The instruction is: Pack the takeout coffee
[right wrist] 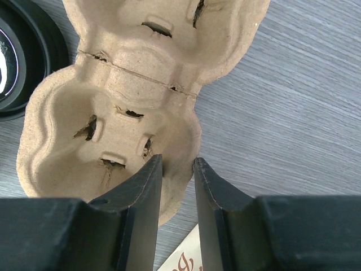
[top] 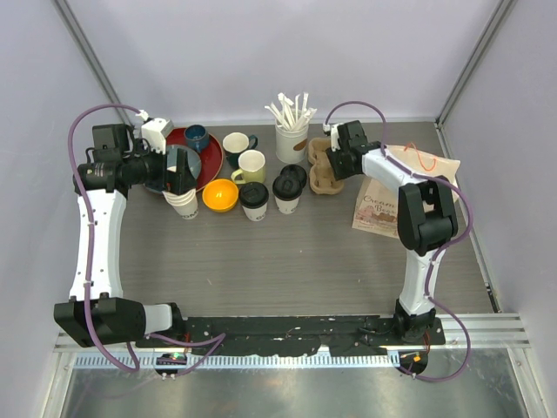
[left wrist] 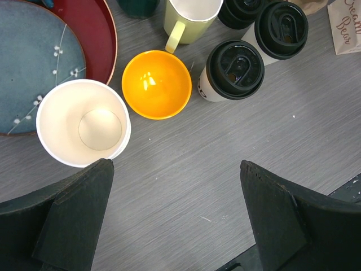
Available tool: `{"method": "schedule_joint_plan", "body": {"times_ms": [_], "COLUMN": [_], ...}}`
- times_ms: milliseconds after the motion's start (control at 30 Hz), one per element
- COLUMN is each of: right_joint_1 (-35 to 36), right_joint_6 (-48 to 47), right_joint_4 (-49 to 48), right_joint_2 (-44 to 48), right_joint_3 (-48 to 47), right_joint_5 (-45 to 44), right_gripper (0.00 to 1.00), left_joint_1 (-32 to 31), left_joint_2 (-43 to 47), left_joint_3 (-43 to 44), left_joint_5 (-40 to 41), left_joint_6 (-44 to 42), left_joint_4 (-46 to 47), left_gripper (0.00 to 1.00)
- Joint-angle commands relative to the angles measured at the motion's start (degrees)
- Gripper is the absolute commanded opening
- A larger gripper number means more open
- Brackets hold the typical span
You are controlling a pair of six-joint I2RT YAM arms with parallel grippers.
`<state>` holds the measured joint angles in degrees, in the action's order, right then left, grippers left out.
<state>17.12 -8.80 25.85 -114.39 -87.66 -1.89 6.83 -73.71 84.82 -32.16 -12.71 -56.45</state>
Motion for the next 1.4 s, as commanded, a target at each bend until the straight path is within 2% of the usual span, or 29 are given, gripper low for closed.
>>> {"method": "schedule_joint_plan", "body": {"times_ms": [0,100,333,500,600,733,900,1100,1367], "right_joint_1": [0.01,0.1,0.98,2.56,2.47,2.65,2.65,3.18,4.32], "right_joint_6": [-0.08,0.27,1.06,1.85,2.91,5.71,8.35,14.93,17.5], "right_joint_4": [0.61,0.61,-0.52,-3.78,-4.4,-3.26,-3.08,-3.7,0.08], "right_joint_2": [-0.4,0.13,3.2,6.28,8.12,9.18,10.24,13.31,14.36], "right_joint_3": [-1.73,-1.73,-0.42,2.49,3.2,2.84,5.3,10.39,12.77], "right_joint_5": [0.4,-0.04,-5.65,-12.6,-11.56,-11.91,-12.53,-8.57,-3.83], "right_gripper": [0.32,0.21,0.13,0.13,0.13,0.01,0.01,0.01,0.01], "left_joint_1": [0.38,0.29,0.29,0.38,0.38,0.38,0.38,0.38,0.38], "left_joint_2": [1.2,1.11,0.76,0.94,1.03,1.11,1.29,1.29,1.64], "left_joint_3": [0.88,0.97,1.23,1.23,1.23,1.23,1.05,0.97,0.7], "left_joint_5": [-1.67,-1.76,-2.11,-2.47,-2.55,-2.73,-3.17,-3.43,-3.52], "left_joint_6": [-0.91,-1.0,-0.91,-0.91,-0.91,-0.91,-1.0,-1.0,-1.09], "left_joint_4": [0.2,0.2,0.11,0.11,0.02,-0.07,-0.16,-0.07,-0.24], "left_gripper": [0.98,0.98,0.98,0.98,0.98,0.98,0.98,0.98,0.98]}}
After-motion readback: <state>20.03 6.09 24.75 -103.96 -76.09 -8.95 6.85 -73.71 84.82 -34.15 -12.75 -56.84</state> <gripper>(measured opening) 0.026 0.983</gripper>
